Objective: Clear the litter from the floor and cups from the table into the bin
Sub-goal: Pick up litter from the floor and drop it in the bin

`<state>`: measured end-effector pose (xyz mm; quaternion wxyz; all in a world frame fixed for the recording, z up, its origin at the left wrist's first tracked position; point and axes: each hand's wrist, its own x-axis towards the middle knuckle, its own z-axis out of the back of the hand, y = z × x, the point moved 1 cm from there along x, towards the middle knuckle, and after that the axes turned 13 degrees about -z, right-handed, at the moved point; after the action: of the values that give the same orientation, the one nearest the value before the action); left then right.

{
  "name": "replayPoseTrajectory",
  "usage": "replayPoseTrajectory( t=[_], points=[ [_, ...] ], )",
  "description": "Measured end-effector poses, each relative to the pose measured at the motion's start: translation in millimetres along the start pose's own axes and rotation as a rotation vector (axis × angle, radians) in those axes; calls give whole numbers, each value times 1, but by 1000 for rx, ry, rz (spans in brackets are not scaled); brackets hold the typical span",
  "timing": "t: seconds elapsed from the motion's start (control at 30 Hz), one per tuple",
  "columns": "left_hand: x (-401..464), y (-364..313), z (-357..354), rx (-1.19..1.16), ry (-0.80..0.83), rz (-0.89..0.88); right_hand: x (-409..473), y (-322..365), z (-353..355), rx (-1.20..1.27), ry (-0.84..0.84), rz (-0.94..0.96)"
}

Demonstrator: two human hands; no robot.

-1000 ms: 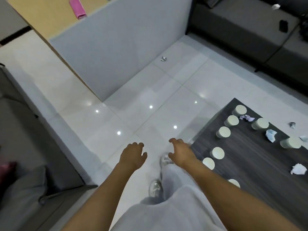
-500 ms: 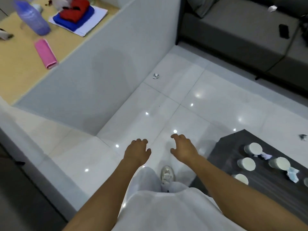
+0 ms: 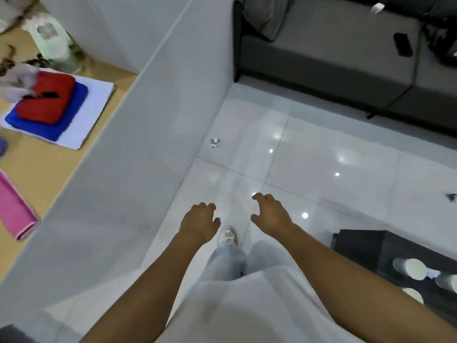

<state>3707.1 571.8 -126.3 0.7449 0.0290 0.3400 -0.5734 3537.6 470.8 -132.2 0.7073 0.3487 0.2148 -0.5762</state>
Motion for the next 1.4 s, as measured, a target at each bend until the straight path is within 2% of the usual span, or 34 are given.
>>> replayPoseTrajectory(
  t=[0.23,0.4,0.63,0.8,0.97,1.13,1.4],
  points=[
    [102,29,69,45,87,-16,76,44,55,110,41,-71],
    [197,38,108,59,107,-10,161,58,105,120,62,-97],
    [345,45,154,4,192,132,302,79,189,146,68,-125],
    [426,58,154,-39,234,213,386,85,213,136,99,-132],
    [510,94,116,-75,220,277,480,82,193,121,168,-158],
    [598,148,44,-92,233,332,585,71,143,154,193,-160],
    [741,241,-86,-120,130,328,759,51,47,62,190,27]
  ],
)
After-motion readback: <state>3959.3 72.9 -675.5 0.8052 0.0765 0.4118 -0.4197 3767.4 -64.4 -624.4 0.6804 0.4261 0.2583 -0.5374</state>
